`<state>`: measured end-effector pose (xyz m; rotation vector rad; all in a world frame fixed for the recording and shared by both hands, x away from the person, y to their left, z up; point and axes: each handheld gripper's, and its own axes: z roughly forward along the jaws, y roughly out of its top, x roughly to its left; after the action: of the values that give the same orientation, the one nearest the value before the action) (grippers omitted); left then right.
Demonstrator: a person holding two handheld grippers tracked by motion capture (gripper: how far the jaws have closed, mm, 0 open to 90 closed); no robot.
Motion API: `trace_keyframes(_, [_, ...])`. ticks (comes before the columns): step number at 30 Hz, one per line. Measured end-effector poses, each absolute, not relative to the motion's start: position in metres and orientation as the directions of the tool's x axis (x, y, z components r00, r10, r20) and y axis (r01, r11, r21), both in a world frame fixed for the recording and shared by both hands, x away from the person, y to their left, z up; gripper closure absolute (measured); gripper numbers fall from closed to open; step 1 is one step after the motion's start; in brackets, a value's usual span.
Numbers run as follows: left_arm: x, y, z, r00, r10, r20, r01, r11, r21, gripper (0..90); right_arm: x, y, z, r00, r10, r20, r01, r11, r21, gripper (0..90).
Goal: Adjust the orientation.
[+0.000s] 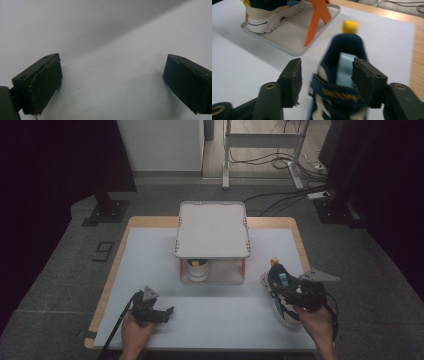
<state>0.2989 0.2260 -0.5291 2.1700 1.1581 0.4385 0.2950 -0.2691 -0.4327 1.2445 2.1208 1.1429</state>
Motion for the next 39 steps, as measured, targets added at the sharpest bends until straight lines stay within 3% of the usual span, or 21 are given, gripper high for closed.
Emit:
trace_keyframes(7, [0.299, 0.226, -0.529, 0.558, 0.83, -0.003, 0.619, -0.414, 0.667, 2.2, 0.326, -0.249, -0.448, -0.501, 0.864, 0.053, 0.563, 0.278, 0.779, 48.9])
trace_keyframes(15, [0.299, 0.226, -0.529, 0.558, 0.83, -0.004, 0.619, -0.413, 0.667, 2.2, 0.346, -0.242, -0.466, -0.472, 0.88, 0.056, 0.618, 0.285, 0.733, 63.7])
trace_keyframes(19, [0.299, 0.226, -0.529, 0.558, 0.83, -0.003, 0.619, -0.414, 0.667, 2.2, 0.342, -0.245, -0.467, -0.511, 0.853, 0.109, 0.62, 0.277, 0.734, 72.8])
trace_keyframes(33, [0.299, 0.226, -0.529, 0.557, 0.83, -0.003, 0.619, -0.413, 0.668, 2.2, 0.307, -0.215, -0.46, -0.702, 0.7, 0.133, 0.541, 0.402, 0.739, 71.9])
trace_keyframes(39, [0.299, 0.226, -0.529, 0.558, 0.83, -0.003, 0.619, -0.414, 0.667, 2.2, 0.291, -0.21, -0.452, -0.724, 0.684, 0.091, 0.498, 0.427, 0.755, 59.8])
